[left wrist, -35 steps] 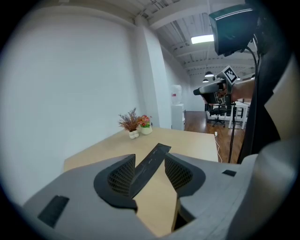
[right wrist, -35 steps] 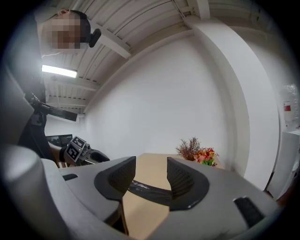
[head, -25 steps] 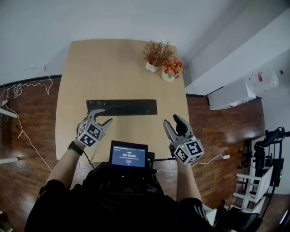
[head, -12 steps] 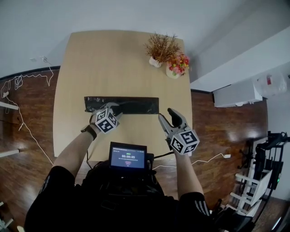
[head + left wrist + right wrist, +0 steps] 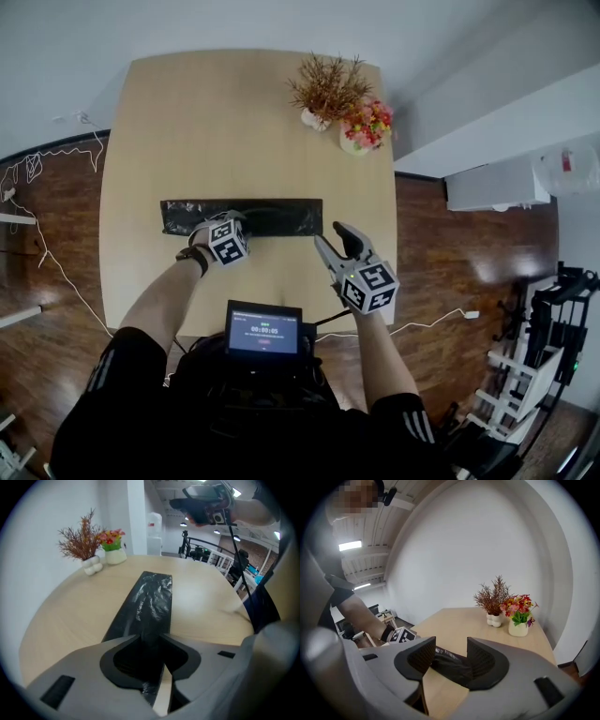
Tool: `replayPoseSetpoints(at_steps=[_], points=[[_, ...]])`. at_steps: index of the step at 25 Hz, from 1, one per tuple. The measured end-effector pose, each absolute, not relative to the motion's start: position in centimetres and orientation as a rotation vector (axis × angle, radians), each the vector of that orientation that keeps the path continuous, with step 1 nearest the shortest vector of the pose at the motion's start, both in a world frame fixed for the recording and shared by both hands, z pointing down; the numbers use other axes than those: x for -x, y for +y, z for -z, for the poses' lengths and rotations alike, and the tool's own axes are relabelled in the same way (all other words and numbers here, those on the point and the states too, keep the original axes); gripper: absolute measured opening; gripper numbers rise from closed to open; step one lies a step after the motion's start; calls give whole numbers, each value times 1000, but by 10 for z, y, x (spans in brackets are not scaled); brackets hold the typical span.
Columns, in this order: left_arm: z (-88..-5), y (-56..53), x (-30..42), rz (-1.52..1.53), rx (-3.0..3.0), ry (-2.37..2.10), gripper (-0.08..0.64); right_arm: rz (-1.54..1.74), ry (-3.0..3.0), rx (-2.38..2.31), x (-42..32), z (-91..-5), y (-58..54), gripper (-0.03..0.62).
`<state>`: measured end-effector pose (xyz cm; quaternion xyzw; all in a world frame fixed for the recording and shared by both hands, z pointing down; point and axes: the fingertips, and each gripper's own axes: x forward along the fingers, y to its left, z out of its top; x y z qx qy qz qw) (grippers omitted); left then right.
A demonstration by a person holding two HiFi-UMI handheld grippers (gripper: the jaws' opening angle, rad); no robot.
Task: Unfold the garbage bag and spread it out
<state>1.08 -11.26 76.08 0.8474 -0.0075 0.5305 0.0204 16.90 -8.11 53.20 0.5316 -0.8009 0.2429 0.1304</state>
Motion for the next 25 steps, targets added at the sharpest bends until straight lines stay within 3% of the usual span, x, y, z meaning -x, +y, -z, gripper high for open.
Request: replayPoseSetpoints(at_steps=[7, 13, 25], points=[[-765, -112, -9, -1590, -2543, 0, 121, -757, -2319, -1529, -174, -553, -81, 212], [-763, -102, -1, -1598, -2509, 15, 8, -757, -2322, -1526, -171, -556, -77, 212], [-729, -48, 23, -1476, -2442, 72, 8, -678, -2293, -1252, -137, -597, -41, 212]])
